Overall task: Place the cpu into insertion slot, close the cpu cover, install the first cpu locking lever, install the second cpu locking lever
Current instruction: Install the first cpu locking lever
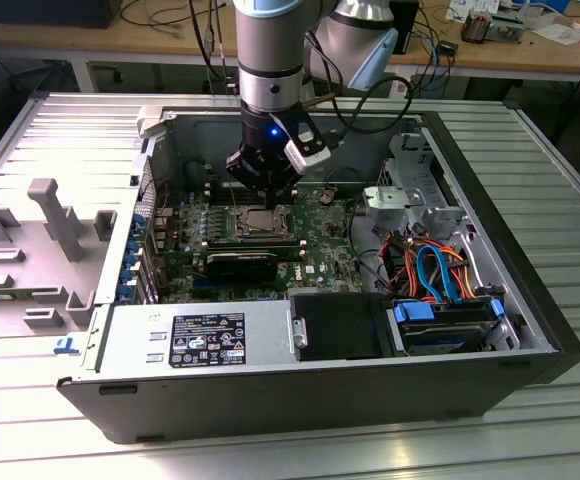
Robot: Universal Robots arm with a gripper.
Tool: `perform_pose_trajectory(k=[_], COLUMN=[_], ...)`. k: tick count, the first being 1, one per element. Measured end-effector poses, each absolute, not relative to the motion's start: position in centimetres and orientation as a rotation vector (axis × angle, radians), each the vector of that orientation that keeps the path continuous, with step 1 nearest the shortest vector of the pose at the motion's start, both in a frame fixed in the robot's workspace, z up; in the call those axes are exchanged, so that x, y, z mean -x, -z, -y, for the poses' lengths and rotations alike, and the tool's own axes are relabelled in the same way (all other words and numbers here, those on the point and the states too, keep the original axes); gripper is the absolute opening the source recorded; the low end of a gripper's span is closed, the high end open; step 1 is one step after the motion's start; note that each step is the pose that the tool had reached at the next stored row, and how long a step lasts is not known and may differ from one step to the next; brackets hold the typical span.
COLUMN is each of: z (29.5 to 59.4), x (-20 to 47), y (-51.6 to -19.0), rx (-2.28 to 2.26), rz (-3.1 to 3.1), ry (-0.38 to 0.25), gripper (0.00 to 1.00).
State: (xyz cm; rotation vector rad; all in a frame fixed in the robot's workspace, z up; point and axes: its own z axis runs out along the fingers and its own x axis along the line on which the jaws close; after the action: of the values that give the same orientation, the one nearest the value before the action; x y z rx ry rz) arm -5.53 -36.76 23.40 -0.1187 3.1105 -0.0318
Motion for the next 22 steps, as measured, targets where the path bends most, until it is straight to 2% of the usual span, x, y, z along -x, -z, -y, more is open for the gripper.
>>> perform_pose_trajectory(k=[22], z=[36.8], x=[7.9], y=[-24.0], rx=[0.118], rz=[-3.104], ry=[0.025], gripper=[0.11])
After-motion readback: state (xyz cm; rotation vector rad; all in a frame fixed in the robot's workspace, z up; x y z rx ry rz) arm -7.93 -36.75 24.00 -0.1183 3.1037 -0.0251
